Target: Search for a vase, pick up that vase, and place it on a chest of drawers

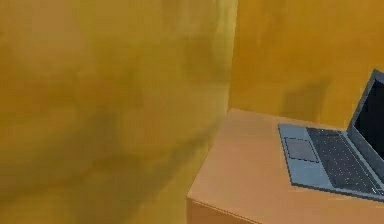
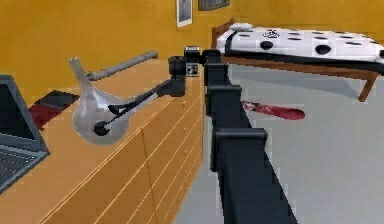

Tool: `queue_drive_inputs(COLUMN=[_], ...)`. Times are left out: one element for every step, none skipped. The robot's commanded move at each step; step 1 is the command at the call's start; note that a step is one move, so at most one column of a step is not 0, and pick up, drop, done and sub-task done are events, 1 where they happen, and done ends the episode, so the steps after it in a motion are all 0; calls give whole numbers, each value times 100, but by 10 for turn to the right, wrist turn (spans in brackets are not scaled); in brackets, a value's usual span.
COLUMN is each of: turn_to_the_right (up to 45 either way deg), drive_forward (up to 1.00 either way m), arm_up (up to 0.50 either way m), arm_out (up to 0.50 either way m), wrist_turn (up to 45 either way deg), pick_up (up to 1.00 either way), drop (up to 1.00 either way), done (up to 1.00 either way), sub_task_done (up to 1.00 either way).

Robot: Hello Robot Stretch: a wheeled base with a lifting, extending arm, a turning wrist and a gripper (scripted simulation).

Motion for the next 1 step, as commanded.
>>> queue_drive_inputs(turn_to_the_right=[0], drive_forward=[0], arm_up=[0], arm_out=[0], wrist_turn=[0], pick_up=[0], drop=[0], done=[100], sub_task_done=[0])
